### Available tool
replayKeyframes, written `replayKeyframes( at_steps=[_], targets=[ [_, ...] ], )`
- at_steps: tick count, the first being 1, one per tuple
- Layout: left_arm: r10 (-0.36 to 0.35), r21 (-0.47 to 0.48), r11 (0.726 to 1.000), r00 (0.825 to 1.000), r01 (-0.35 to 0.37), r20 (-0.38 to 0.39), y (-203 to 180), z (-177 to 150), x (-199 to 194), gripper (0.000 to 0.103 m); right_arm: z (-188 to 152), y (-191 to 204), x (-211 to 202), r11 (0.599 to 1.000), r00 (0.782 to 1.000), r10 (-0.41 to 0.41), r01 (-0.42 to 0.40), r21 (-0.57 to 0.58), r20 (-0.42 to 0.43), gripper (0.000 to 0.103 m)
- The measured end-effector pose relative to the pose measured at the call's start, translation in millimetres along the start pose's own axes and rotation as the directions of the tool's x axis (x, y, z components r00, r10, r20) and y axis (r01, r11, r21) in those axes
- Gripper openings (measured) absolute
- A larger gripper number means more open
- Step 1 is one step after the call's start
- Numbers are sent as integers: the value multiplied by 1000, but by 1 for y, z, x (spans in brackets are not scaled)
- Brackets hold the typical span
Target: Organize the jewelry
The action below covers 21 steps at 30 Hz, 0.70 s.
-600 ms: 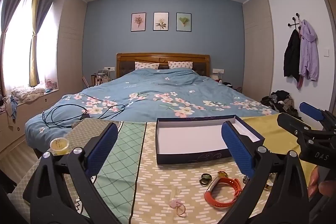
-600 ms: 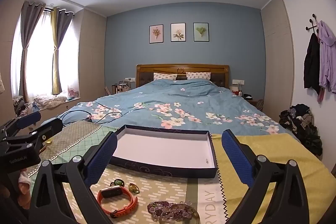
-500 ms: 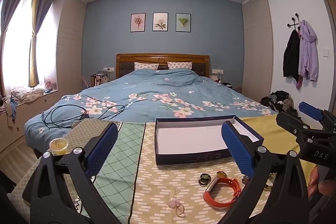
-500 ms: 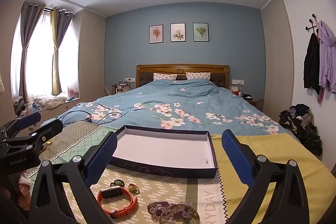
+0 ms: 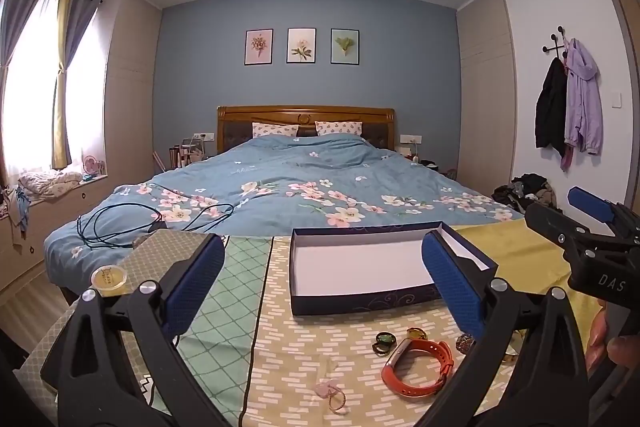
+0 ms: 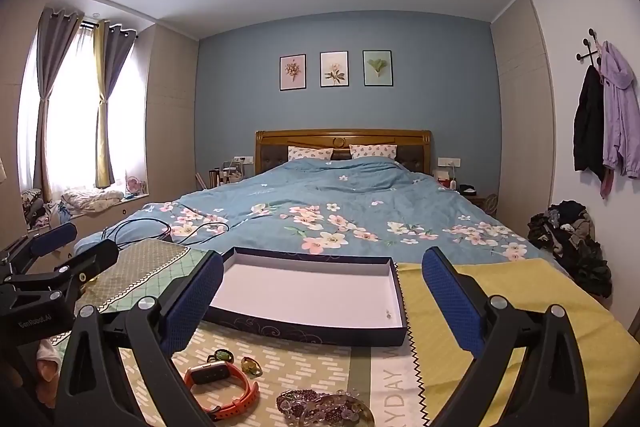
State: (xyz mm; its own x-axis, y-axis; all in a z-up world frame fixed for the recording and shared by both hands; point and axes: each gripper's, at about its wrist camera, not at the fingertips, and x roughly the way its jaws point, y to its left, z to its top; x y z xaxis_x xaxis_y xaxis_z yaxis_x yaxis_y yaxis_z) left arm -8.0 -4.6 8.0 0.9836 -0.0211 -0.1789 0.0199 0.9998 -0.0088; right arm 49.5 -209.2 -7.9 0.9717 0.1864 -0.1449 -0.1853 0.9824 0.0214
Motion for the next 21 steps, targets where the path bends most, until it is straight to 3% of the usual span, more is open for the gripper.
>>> replayKeyframes(
  at_steps=[21],
  targets=[
    [-9,2,1000,1000,9,14,-2,-4,2,97,2,5,0,1000,1000,-3,3,-2,11,96]
  ],
)
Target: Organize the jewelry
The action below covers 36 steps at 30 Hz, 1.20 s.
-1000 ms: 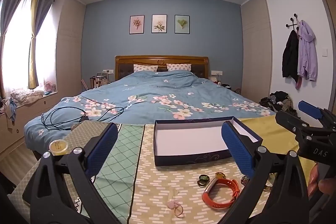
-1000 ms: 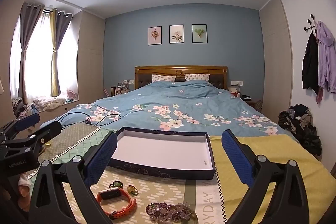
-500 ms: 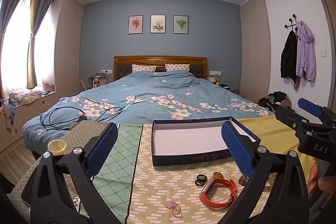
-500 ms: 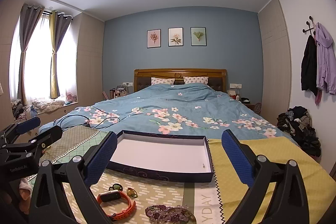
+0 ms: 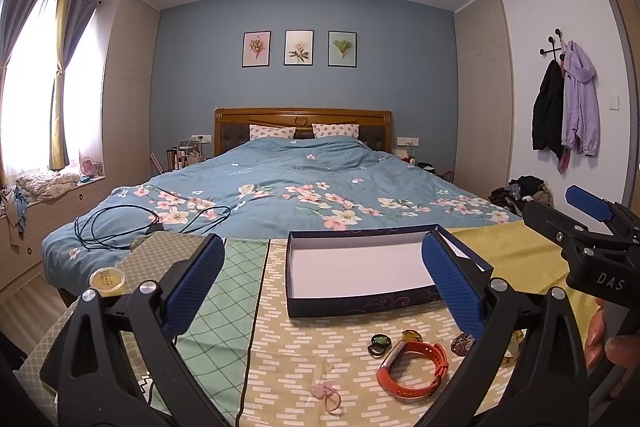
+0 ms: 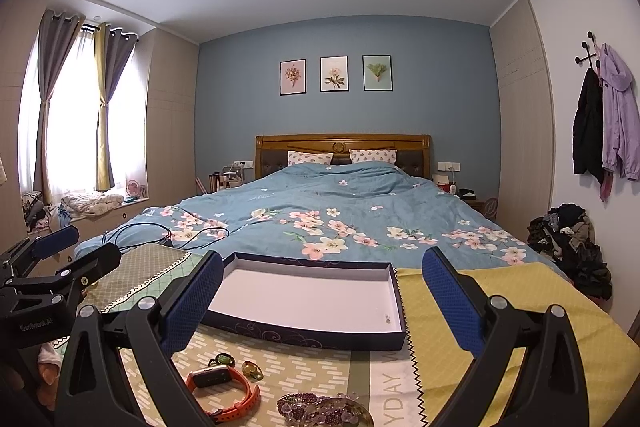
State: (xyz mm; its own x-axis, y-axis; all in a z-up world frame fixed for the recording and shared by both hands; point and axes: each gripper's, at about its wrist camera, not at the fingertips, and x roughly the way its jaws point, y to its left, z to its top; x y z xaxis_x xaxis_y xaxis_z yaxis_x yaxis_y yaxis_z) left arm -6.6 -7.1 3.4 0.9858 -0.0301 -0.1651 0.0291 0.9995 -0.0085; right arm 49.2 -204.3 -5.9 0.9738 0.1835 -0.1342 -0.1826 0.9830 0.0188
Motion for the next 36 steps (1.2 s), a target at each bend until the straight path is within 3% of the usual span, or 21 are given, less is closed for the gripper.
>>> replayKeyframes(
  at_steps=[36],
  targets=[
    [-1,-3,1000,1000,1,0,-2,-2,1,97,-4,0,-1,1000,1000,4,-4,11,-3,96]
  ],
)
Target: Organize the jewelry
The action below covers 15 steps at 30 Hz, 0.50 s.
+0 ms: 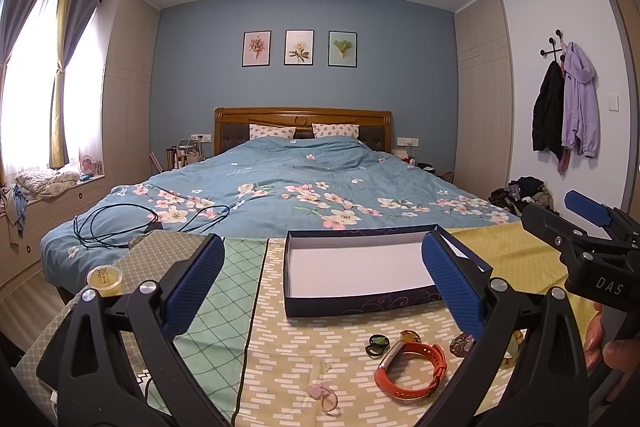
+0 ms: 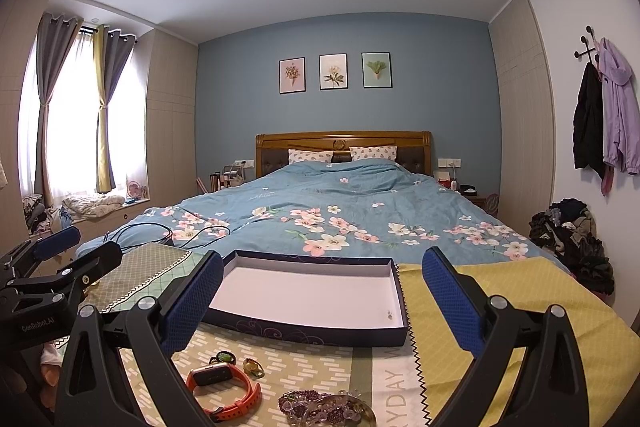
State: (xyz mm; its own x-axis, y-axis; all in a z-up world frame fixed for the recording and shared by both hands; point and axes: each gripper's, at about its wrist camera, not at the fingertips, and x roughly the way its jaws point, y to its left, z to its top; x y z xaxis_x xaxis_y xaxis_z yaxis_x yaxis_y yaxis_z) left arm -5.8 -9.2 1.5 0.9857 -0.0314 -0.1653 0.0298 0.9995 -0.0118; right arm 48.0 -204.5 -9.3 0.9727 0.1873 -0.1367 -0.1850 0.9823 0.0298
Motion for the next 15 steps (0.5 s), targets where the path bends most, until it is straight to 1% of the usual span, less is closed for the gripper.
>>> replayKeyframes(
  at_steps=[15],
  targets=[
    [0,0,1000,1000,0,0,0,0,0,97,-2,0,0,1000,1000,-1,1,6,-4,96]
  ],
)
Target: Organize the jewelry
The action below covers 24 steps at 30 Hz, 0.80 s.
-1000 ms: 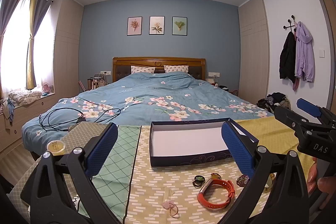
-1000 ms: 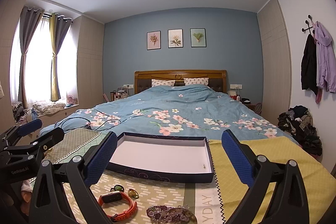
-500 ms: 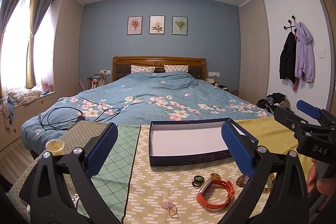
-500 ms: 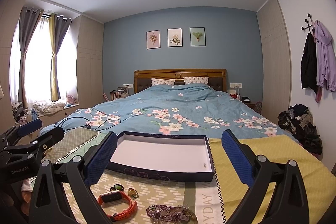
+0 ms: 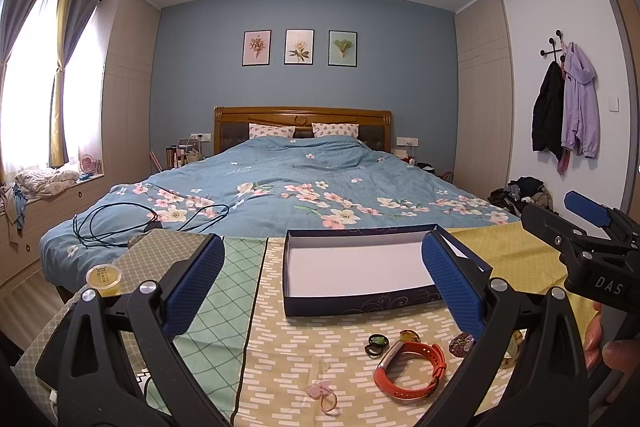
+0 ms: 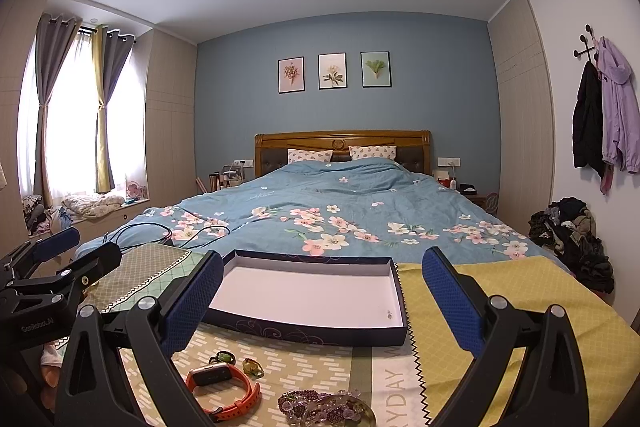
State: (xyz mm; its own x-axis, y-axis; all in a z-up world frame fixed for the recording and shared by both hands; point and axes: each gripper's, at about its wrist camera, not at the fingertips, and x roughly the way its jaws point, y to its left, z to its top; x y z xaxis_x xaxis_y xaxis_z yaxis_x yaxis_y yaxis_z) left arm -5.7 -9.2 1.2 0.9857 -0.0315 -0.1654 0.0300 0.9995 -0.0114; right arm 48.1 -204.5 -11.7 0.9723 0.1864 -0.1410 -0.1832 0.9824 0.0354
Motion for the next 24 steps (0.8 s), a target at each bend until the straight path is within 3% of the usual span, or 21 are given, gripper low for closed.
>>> replayKeyframes(
  at_steps=[24],
  targets=[
    [-3,-2,1000,1000,3,-3,-3,-2,0,97,1,-2,0,1000,1000,2,-2,1,-7,96]
  ],
)
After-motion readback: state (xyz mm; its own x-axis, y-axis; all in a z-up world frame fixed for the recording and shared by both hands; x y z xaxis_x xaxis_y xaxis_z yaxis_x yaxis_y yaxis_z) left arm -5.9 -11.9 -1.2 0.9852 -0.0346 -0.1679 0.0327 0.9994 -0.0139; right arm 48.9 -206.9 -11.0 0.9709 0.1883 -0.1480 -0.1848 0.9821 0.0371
